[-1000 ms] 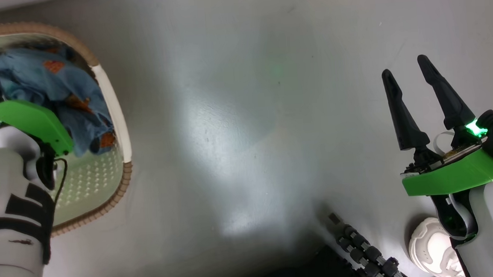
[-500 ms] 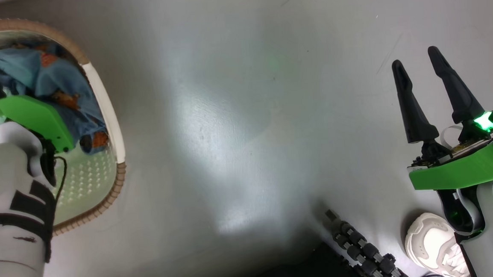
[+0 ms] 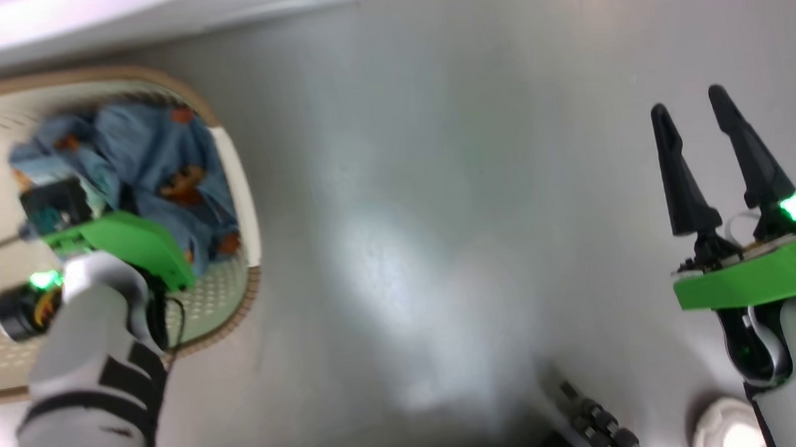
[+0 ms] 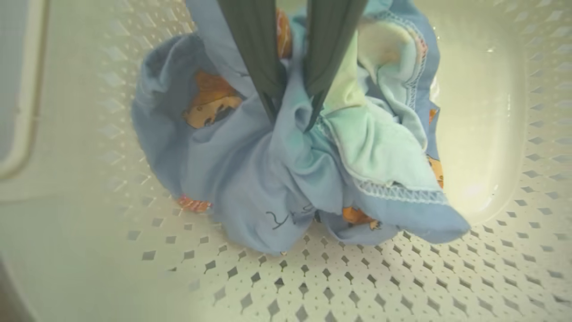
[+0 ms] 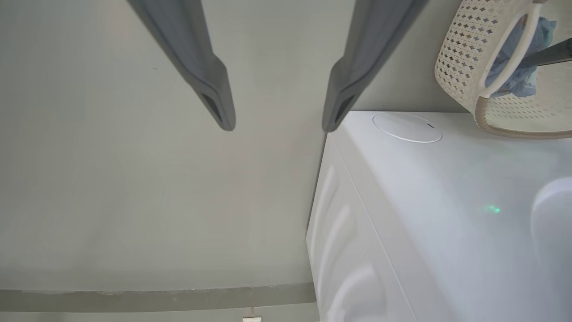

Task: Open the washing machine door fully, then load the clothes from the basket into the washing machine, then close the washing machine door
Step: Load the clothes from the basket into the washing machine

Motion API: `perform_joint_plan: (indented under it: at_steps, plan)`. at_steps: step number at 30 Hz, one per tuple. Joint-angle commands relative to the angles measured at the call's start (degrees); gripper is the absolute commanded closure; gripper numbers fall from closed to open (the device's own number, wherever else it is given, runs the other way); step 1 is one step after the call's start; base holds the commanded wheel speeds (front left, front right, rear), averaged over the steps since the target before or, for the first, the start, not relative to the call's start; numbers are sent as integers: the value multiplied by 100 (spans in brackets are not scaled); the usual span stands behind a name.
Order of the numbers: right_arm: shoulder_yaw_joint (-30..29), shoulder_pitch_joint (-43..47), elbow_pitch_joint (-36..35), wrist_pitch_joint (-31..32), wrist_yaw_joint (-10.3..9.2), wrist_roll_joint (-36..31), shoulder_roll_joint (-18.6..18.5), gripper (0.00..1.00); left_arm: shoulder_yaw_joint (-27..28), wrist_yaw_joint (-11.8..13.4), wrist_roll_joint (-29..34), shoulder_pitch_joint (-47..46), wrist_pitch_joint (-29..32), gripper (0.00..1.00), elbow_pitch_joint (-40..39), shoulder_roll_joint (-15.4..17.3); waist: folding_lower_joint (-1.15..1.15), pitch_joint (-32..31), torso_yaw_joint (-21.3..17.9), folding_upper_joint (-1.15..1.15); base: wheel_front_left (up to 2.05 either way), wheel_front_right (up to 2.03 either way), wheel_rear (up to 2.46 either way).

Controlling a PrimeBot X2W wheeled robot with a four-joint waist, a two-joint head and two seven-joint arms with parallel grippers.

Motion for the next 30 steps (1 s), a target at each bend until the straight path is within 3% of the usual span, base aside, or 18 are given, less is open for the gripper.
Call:
perform_joint_plan:
  at_steps: [1,11,23,30]
  plan:
    - [54,395,-67,-27,9,-42,-94,0,140,-2,-57,378,-69,100,-182,102,0,-648,423,0,0,0,0]
    - [-68,1002,97,-27,9,-177,-1,0,530,61,129,2078,-76,100,-2143,-90,0,-1992,935,0,0,0,0]
    - [-101,1742,241,-27,9,-448,200,0,682,155,189,3746,-77,100,-3835,-177,0,-3426,1295,0,0,0,0]
    - [-135,2089,276,-27,9,-612,367,0,569,437,202,4646,-77,100,-4804,-179,0,-4118,1385,0,0,0,0]
